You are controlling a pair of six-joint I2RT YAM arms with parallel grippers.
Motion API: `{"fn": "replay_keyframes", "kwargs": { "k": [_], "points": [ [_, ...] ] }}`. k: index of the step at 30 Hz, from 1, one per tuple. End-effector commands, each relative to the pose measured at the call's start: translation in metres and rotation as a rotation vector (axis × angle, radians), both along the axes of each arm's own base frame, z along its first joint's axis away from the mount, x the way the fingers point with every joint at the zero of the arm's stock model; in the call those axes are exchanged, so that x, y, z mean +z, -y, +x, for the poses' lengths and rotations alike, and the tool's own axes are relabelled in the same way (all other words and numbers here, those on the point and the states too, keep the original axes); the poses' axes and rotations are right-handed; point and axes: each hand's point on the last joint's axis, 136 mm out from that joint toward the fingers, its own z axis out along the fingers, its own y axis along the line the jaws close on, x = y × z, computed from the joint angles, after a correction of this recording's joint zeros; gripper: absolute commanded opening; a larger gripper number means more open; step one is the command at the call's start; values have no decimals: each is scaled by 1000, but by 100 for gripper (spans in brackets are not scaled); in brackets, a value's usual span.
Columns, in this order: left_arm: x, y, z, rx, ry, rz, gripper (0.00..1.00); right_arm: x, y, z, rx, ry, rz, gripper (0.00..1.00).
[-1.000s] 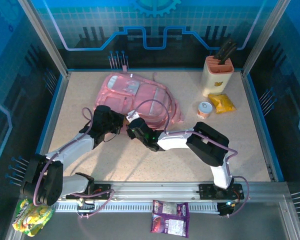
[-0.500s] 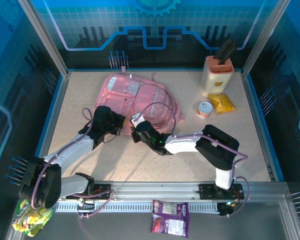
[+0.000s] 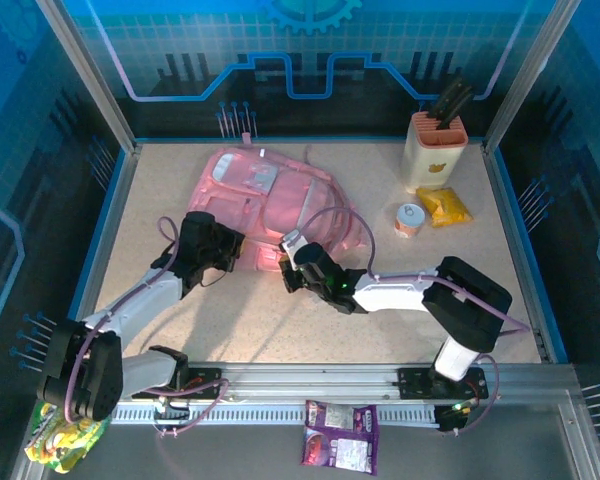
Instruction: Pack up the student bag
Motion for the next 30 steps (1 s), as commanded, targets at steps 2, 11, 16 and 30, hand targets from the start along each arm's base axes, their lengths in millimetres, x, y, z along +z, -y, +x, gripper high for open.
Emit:
{"fn": "replay_keyframes", "kwargs": {
  "k": [2,11,16,30],
  "points": [
    [7,-21,4,35,28,33,0,-7,23,-5,10,-37,-41,0],
    [14,-52,15,26,52,69,0,-14,78,1,-23,-53,-119,0],
    [17,-66,33,-35,70,146,0,6,52,-5,83,-46,-113,0],
    [26,-47,19,-224,112,109,51,47,-29,-14,159,-167,88,0]
  ]
}}
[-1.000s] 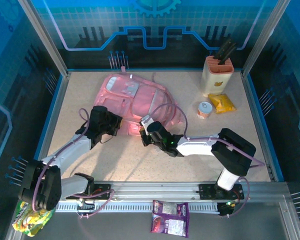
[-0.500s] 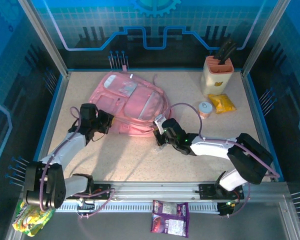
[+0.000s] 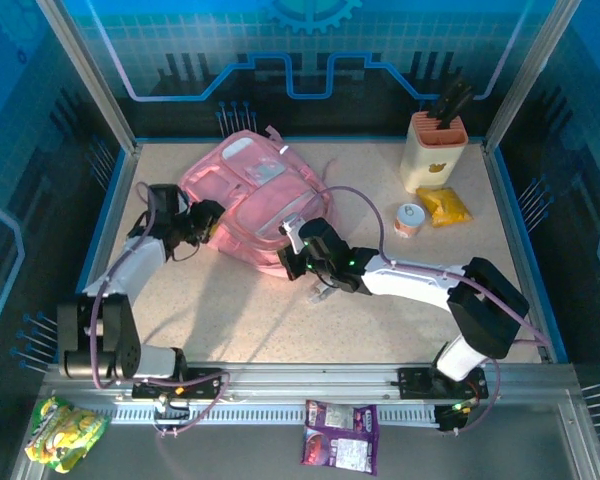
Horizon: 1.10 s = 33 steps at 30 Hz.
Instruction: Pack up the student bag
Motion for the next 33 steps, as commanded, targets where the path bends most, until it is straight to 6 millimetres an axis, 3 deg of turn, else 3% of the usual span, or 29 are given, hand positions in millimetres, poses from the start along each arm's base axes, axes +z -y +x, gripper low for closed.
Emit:
{"fn": "replay_keyframes", "kwargs": {
  "k": [1,7,19,22,31,33],
  "points": [
    [3,15,-29,11,7,-90,51,6,-19,-13,43,-28,20,0],
    [-20,55,-58,84,-31,-187,52,-5,-17,-13,32,-37,-3,0],
    [-29,100,-29,95,-13,-223,36,-14,-18,-19,39,-58,21,0],
    [-39,107,-28,108,-54,-207,35,-13,-17,-19,39,-55,27,0],
    [-30,110,-12,132,-12,-209,0,-28,-9,-16,25,-50,-34,0],
    [-24,108,-14,136,4,-205,0,-29,-1,-13,9,-30,-58,0]
  ]
}}
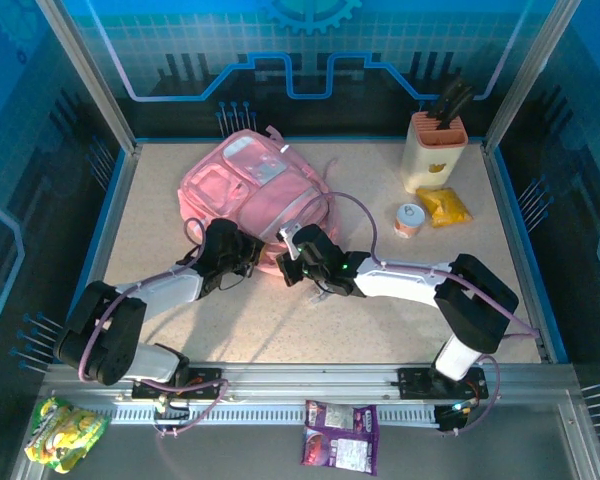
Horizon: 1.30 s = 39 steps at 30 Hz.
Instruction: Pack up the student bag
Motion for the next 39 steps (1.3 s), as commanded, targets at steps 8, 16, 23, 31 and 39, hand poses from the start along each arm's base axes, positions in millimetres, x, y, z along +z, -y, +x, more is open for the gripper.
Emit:
{"fn": "replay_keyframes", "kwargs": {
  "k": [8,16,23,31,39],
  "points": [
    [60,-5,6,-9,123,30,0,-6,28,-3,43,99,-135,0],
    [70,10,10,-37,145,-31,0,-6,-4,2,123,56,-40,0],
    [74,12,11,-43,150,-28,0,-6,-17,15,118,59,-11,9],
    [75,12,13,-47,153,-23,0,-8,-24,23,118,76,5,30],
    [77,14,13,-47,158,-28,0,-8,-21,45,10,118,-29,25]
  ]
}}
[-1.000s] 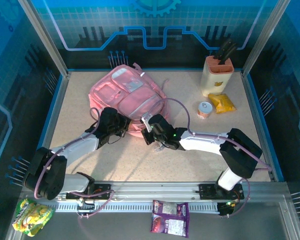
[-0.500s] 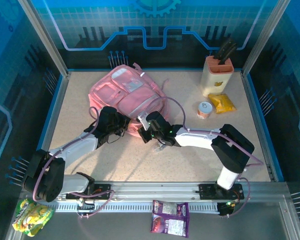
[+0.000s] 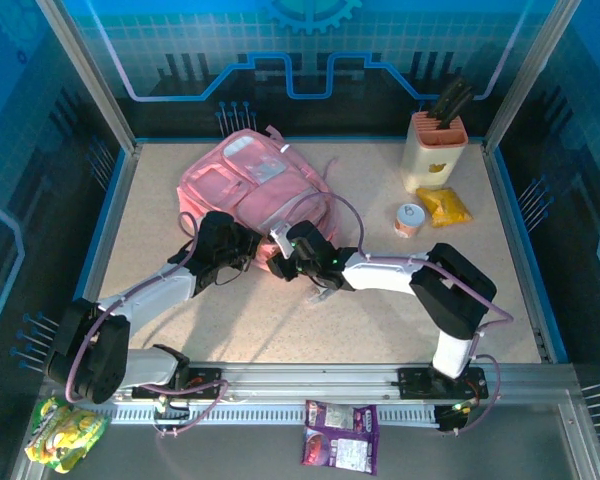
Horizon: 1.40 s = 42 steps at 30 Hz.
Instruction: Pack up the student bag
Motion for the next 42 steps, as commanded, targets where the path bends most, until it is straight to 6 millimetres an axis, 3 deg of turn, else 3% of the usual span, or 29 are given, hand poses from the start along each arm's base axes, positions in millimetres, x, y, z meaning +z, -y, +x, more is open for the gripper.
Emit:
{"fn": "replay_keyframes", "kwargs": {
  "k": [1,6,12,20,29,33,37,42],
  "points": [
    [42,15,15,-31,120,-53,0,14,-3,25,-88,70,13,22],
    [44,13,15,-30,120,-35,0,16,5,25,-124,77,8,11],
    [42,0,13,-9,120,16,0,15,22,4,-96,32,-23,0],
    [43,-14,14,8,118,18,0,1,52,-8,-62,-32,-59,0],
    [44,-30,16,-16,118,38,0,4,83,10,-102,-36,-75,0],
    [42,-61,16,-25,110,93,0,10,96,18,-126,-39,-95,0],
    [38,-106,16,18,76,181,0,8,95,20,-110,-35,-135,0],
    [47,-148,39,-8,81,282,0,15,83,30,-136,-34,-140,0]
  ]
}}
